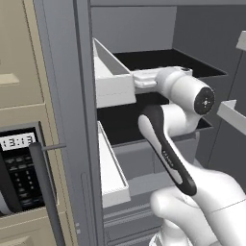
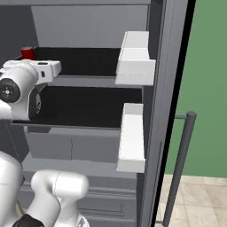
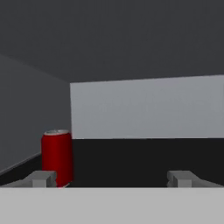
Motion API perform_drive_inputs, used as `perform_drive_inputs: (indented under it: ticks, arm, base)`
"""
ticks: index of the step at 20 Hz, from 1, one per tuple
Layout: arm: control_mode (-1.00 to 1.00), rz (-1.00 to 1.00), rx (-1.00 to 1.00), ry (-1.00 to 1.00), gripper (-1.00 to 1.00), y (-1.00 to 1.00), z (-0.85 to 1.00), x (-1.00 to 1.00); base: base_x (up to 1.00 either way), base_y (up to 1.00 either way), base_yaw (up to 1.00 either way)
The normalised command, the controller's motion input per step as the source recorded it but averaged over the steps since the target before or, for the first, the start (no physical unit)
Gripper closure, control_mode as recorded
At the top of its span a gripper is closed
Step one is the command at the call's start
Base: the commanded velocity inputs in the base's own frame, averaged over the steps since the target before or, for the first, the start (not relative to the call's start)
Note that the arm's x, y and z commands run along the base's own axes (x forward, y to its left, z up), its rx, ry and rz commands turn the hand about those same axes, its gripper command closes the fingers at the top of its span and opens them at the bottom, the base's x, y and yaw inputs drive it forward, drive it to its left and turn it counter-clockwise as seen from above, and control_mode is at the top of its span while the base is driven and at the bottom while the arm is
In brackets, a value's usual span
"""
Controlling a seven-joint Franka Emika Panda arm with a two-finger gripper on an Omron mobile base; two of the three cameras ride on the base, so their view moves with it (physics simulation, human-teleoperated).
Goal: Open the fridge, grab two sodas, and place both sodas inside the bowl with ice on the dining counter.
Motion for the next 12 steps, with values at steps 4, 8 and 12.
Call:
perform_drive_inputs:
  ticks: [4,8,12]
  arm:
    - [-1.0,-0.01,0.0,-0.01,-1.0,0.0,0.03,0.0]
    - [-1.0,0.0,-0.05,0.04,-1.0,0.05,0.0,0.05]
    - [-1.0,0.0,-0.12,0.14,-1.0,0.3,-0.09,0.19]
  base:
    - [0.0,0.0,0.0]
    - [0.0,0.0,0.0]
    - [0.0,0.0,0.0]
